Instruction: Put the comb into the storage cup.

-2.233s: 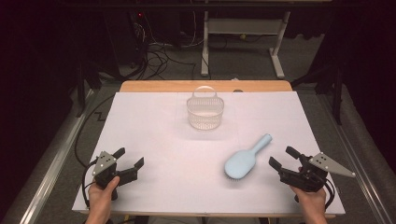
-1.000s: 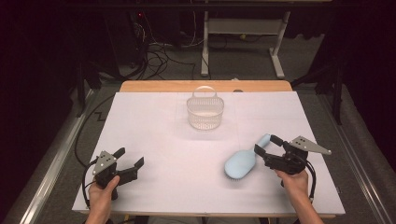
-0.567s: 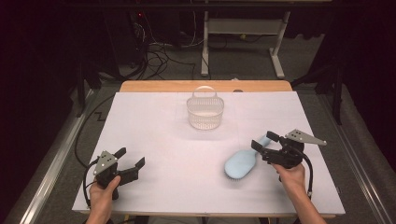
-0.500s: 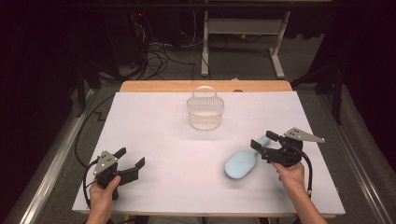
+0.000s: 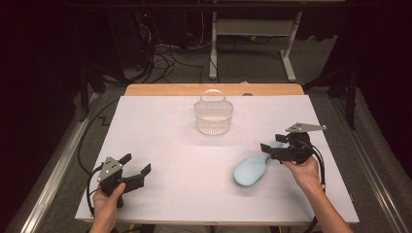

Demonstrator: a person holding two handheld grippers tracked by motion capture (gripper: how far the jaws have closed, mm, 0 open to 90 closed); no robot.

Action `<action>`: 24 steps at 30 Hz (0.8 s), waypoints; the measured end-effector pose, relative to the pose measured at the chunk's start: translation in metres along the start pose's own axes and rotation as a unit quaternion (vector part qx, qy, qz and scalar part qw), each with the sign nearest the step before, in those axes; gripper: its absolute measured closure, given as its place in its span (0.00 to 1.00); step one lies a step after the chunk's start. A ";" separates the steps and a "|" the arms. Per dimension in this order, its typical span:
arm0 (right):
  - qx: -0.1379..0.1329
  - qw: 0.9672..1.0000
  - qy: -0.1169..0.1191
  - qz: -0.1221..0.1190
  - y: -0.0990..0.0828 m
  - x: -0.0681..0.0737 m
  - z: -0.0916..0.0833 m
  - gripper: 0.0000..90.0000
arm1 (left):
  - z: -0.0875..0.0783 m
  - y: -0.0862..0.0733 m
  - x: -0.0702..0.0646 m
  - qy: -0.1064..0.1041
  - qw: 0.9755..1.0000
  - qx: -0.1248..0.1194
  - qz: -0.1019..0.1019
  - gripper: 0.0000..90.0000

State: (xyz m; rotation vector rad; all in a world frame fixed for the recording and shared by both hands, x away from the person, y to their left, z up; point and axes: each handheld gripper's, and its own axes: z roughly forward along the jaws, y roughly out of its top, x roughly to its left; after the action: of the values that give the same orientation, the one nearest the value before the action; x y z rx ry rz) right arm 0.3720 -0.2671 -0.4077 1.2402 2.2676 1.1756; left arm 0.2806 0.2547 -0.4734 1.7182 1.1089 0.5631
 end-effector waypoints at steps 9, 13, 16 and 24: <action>0.066 0.997 -0.015 -0.045 0.016 -0.004 0.005 0.34 | 0.001 0.000 0.000 -0.001 1.000 0.002 -0.002 0.17; 0.105 0.992 -0.022 -0.064 0.024 -0.004 0.010 0.35 | 0.001 0.000 0.000 -0.002 1.000 0.002 -0.002 0.17; 0.120 0.990 -0.025 -0.075 0.029 -0.005 0.012 0.35 | 0.001 0.000 0.000 -0.002 1.000 0.001 -0.002 0.17; 0.150 0.987 -0.010 -0.062 0.036 -0.012 0.021 0.37 | 0.001 0.000 0.000 -0.002 1.000 0.001 -0.002 0.17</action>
State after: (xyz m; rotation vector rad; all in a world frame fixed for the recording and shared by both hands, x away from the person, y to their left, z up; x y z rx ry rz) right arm 0.4114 -0.2558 -0.3939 1.1812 2.5353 0.7952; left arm 0.2812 0.2542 -0.4742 1.7186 1.1107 0.5567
